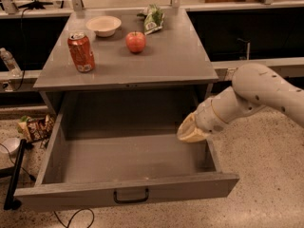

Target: Open top drawer

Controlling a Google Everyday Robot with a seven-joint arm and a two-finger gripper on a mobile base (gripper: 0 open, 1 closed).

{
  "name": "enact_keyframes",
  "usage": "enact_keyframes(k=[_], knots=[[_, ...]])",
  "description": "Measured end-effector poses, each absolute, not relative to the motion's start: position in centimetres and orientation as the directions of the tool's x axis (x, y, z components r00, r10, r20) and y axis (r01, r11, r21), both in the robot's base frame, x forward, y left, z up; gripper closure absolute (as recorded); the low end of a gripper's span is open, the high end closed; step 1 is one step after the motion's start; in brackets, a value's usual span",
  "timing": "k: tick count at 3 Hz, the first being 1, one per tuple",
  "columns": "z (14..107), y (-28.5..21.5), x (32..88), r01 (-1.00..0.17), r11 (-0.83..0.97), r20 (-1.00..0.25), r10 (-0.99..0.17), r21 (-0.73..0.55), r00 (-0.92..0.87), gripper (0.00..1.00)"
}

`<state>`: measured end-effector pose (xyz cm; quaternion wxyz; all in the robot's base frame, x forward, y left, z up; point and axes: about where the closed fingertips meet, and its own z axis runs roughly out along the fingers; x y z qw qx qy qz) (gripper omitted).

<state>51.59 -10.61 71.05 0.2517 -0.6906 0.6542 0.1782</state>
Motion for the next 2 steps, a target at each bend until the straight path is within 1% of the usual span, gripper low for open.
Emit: enact_keyframes(k=[1, 2], knots=[[75.6, -12.4, 53.0, -0.988, 0.072, -0.625, -0.78, -0.134, 0.028, 1.0], [81.4, -16.0, 53.9, -0.972, 0.197, -0.716, -0.697, -0.128, -0.047, 1.0]])
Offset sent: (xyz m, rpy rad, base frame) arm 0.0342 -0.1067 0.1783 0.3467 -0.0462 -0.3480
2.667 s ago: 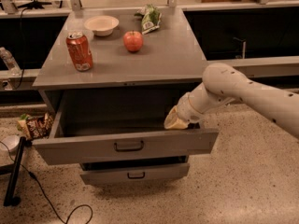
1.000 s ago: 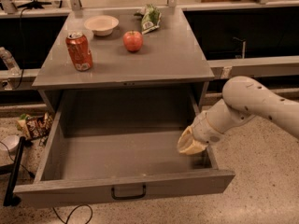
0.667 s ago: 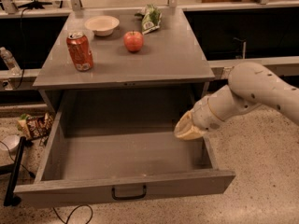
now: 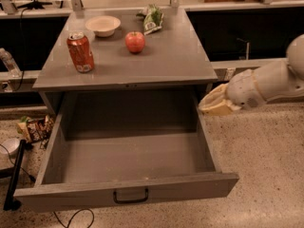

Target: Open top drawer

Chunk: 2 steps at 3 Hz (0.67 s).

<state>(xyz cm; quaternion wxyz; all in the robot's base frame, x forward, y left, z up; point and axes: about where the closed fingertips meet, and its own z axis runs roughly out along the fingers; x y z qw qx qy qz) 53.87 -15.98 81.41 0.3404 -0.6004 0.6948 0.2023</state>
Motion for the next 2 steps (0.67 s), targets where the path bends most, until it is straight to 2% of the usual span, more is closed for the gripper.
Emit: enact_keyframes(k=[1, 2], knots=[[87.31, -18.32, 54.08, -0.937, 0.297, -0.783, -0.62, -0.183, -0.043, 1.0], [87.06, -18.14, 54.02, -0.94, 0.293, -0.785, -0.617, -0.174, -0.047, 0.82]])
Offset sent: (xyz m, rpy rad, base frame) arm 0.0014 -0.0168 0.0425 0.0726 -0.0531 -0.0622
